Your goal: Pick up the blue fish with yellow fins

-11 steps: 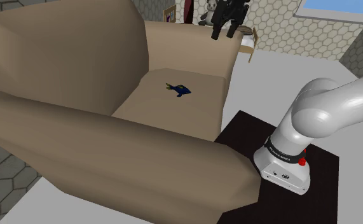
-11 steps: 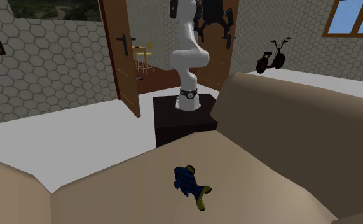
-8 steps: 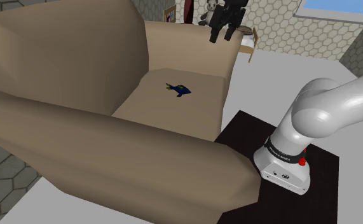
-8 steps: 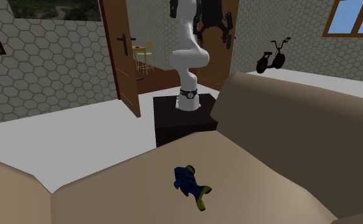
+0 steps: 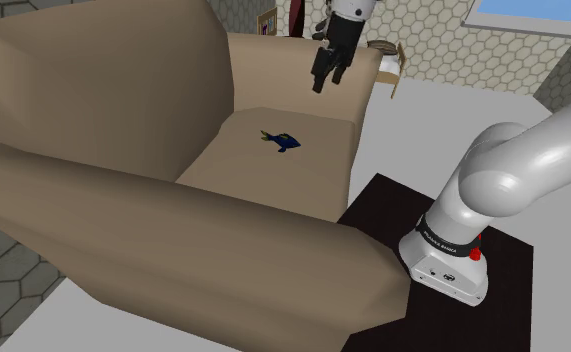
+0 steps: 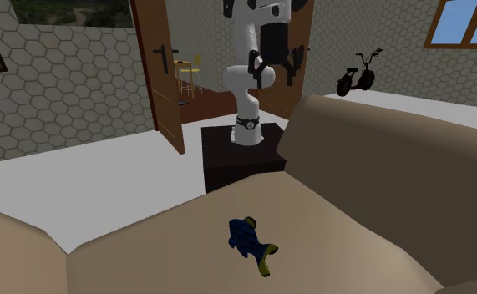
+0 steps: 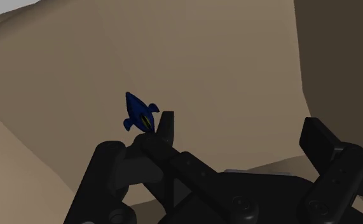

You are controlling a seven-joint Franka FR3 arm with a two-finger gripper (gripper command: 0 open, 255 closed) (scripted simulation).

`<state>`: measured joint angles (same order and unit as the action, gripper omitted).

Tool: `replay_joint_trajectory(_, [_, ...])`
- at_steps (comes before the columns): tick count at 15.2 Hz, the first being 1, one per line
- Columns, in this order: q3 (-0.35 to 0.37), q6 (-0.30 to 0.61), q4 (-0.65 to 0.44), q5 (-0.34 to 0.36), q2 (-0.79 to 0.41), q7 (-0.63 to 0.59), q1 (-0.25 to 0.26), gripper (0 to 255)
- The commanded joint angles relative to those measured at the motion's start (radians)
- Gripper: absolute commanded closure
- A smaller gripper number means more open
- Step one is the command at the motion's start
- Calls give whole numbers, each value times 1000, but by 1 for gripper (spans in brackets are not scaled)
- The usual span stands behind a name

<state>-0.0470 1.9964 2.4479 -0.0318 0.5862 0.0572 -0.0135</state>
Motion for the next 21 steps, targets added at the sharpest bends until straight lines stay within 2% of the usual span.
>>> replay_joint_trajectory(1, [-13, 73, 4, 15, -66, 40, 0, 0])
replay_joint_trajectory(11, [-62, 374, -58, 67, -418, 209, 0, 0])
replay_joint_trajectory(21, [-77, 580, -263, 89, -808, 359, -17, 0])
